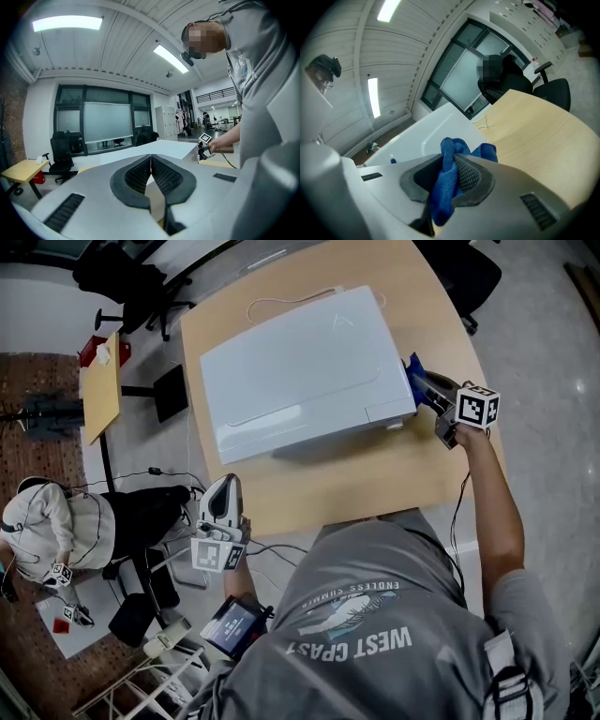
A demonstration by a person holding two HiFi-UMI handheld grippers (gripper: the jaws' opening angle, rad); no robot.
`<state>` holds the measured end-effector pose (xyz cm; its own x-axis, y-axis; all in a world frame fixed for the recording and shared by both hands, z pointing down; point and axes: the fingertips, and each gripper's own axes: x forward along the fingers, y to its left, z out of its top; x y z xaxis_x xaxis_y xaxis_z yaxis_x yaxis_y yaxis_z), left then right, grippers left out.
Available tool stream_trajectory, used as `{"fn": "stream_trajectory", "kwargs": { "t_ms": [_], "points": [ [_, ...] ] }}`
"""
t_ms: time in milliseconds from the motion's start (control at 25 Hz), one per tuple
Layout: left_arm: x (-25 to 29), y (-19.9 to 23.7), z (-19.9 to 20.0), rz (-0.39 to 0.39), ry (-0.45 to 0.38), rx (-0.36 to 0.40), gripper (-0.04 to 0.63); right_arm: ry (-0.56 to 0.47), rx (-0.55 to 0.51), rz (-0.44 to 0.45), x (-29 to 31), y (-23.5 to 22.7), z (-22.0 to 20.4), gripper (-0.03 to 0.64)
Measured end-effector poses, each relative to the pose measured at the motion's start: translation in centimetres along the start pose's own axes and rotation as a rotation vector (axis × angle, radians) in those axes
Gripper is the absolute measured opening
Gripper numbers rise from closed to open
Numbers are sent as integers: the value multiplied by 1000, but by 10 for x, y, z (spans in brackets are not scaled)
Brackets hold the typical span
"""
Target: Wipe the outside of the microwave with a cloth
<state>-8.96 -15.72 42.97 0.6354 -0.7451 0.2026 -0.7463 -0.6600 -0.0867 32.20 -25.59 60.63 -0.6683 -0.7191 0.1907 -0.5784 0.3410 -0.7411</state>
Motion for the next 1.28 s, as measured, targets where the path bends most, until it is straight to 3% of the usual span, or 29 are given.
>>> {"fn": "stream_trajectory", "kwargs": {
  "t_ms": [320, 600, 760, 960, 1280],
  "points": [
    [-6, -1, 4, -21, -30, -4, 23, -196, -67, -7, -50, 64, -8, 75],
    [-30, 8, 3, -35, -45, -4, 23, -349, -138, -142, -66, 87, -36, 75],
    [-51, 17, -2, -20, -46, -26, 23, -270, -274, -172, -52, 116, -62, 75],
    [-84, 21, -7, -12, -68, -45, 23, -254, -403, -191, -29, 154, -76, 75],
    [-145, 39, -29, 35, -66, -72, 23, -62, -729, -57, 67, 224, -133, 75]
  ]
}}
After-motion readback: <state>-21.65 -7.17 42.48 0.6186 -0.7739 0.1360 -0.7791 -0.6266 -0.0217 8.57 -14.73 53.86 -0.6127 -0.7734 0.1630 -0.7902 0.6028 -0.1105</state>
